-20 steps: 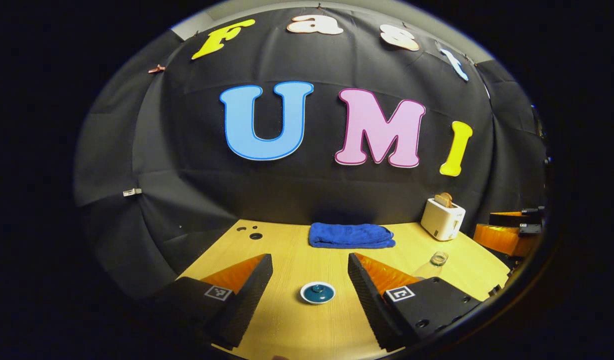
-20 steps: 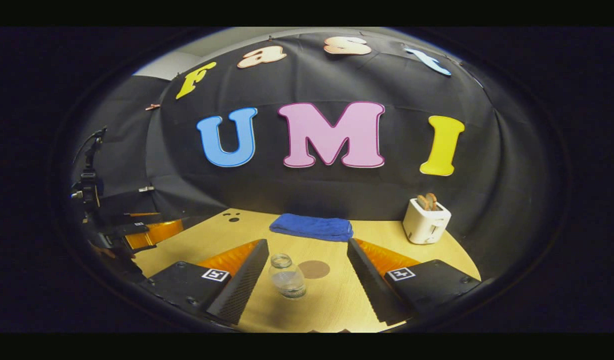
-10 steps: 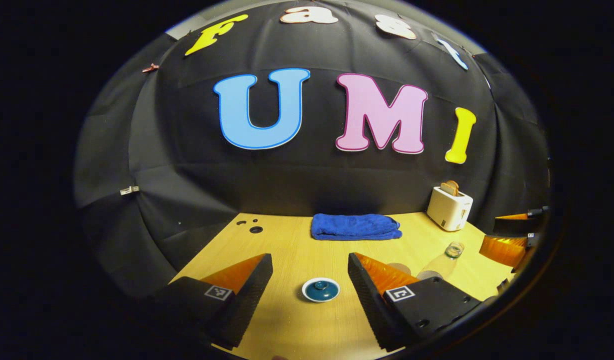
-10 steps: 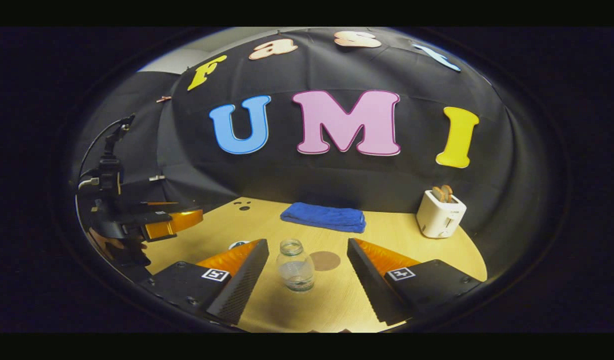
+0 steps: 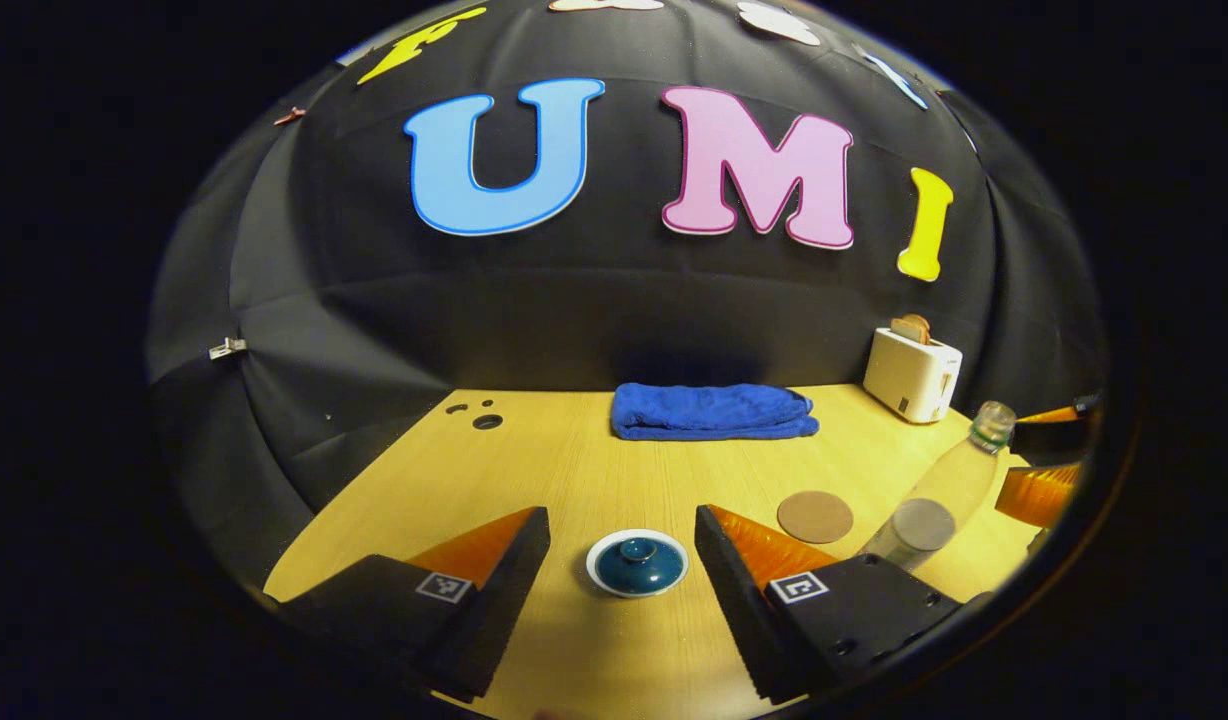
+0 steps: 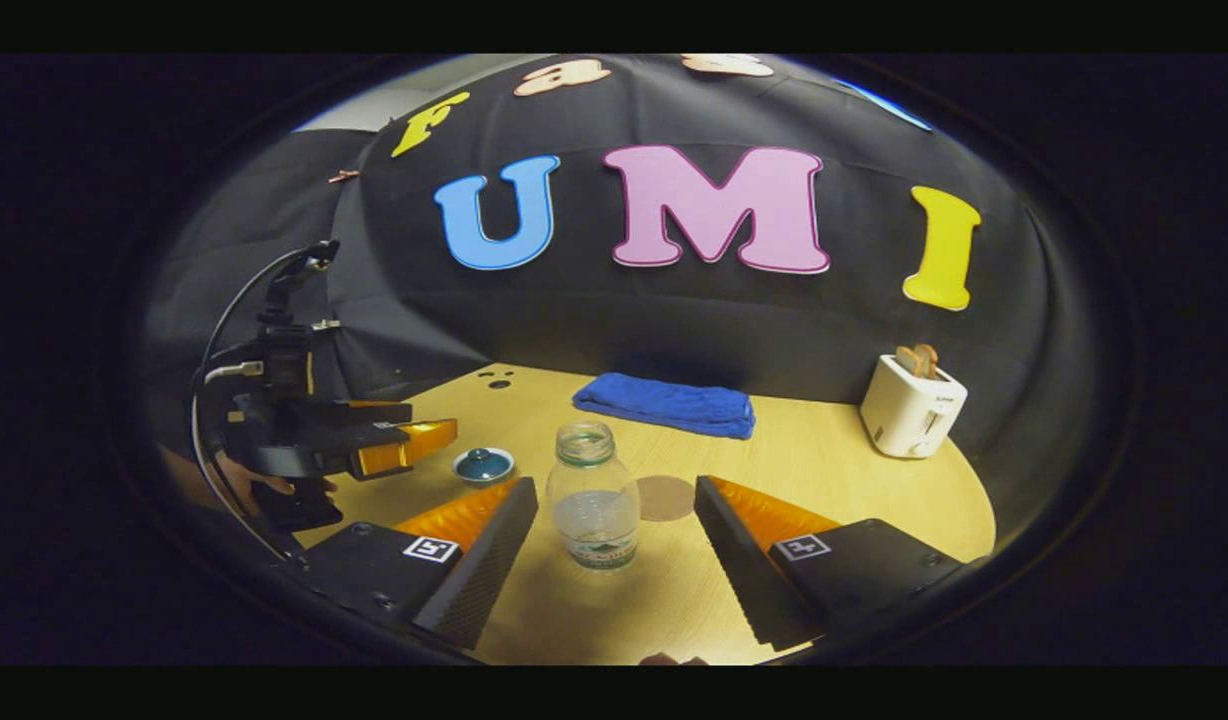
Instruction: Open the teacup lid with one hand, grasp the water bottle and pour water into the teacup with the other hand; after pouring, place the water bottle on the coaster and then close the teacup lid.
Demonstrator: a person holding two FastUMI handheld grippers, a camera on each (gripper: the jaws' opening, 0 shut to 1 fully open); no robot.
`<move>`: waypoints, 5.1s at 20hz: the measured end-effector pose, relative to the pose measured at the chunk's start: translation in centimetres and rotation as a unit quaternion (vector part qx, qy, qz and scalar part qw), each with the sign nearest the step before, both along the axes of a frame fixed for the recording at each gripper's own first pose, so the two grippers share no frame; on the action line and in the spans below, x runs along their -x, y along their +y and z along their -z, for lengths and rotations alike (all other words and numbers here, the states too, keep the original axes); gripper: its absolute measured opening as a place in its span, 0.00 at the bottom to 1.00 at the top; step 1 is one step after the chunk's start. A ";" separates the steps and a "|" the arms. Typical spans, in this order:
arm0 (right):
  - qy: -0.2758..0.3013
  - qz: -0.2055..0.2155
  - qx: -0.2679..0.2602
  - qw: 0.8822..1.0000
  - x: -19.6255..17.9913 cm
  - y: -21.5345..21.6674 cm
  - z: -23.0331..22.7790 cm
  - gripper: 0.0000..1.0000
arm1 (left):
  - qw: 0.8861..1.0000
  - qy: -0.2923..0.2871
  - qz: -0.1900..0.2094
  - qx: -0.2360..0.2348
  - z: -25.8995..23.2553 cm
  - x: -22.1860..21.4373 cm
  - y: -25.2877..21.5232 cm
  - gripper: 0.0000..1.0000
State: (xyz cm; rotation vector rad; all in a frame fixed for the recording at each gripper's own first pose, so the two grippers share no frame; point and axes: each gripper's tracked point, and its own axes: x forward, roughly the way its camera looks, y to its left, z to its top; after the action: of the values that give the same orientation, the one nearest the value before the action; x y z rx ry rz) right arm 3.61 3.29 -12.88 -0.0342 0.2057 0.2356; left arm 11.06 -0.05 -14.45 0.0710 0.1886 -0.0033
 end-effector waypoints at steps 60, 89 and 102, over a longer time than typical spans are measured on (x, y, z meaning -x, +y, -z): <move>-0.086 -0.024 0.208 0.974 -12.5 3.4 1.3 0.75 | 0.995 -0.025 -0.089 0.033 0.4 3.4 7.1 0.27; -0.209 -0.115 0.623 0.745 -22.3 11.9 8.6 0.75 | 0.994 -0.015 -0.097 0.038 1.9 7.1 18.0 0.28; -0.268 -0.145 0.703 0.643 -23.4 13.5 8.5 0.75 | 0.994 -0.009 -0.098 0.045 2.9 7.1 18.5 0.24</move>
State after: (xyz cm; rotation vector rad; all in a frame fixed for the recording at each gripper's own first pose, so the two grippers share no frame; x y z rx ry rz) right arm 27.01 16.83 -21.43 -1.7178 -0.2720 0.3252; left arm 3.94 18.44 -17.33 -0.0379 0.1772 0.1834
